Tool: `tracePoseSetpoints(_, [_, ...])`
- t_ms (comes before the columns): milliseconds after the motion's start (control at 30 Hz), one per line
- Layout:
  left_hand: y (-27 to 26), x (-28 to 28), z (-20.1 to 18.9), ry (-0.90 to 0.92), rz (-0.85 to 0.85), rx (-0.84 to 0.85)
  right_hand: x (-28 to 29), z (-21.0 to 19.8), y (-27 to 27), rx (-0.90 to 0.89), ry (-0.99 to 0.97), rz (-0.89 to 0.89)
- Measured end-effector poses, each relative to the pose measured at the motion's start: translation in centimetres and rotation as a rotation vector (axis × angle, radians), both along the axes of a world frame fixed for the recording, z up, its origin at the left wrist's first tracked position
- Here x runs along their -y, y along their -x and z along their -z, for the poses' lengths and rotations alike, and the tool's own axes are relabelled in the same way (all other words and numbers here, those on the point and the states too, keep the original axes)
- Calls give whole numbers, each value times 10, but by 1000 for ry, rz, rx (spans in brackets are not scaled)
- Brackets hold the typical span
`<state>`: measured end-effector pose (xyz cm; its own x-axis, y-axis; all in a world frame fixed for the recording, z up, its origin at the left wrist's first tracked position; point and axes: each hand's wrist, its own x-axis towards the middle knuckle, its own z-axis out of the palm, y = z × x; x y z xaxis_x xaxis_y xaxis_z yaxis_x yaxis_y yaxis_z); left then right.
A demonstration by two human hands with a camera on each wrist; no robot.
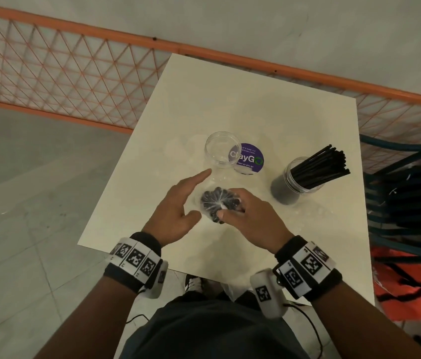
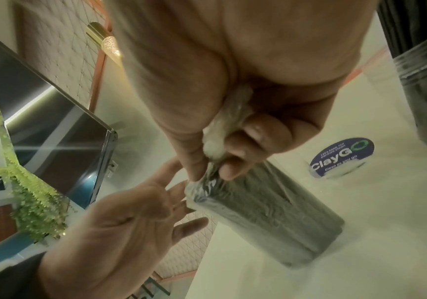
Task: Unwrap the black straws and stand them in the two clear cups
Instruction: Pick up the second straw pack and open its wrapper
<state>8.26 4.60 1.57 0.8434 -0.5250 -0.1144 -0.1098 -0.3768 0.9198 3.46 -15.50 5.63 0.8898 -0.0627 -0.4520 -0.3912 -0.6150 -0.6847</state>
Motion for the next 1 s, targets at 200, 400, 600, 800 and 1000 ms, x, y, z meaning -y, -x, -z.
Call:
tracePoseSetpoints(200, [-8, 3, 7, -49, 106, 64, 13, -6, -8, 166, 53, 131])
tracePoseSetpoints(400, [-7, 12, 7, -146, -3, 284, 21, -23, -18, 237, -43, -40])
tracePoseSetpoints(600, [-19, 18, -11, 109, 4, 120, 20, -57, -29, 324, -12, -137])
tracePoseSetpoints(800, [-19, 21, -25, -85, -30, 362, 24, -74, -35, 387, -40, -32])
tracePoseSetpoints(1000, [-20, 7, -32, 228, -328, 290, 26, -89, -28, 297, -135, -82])
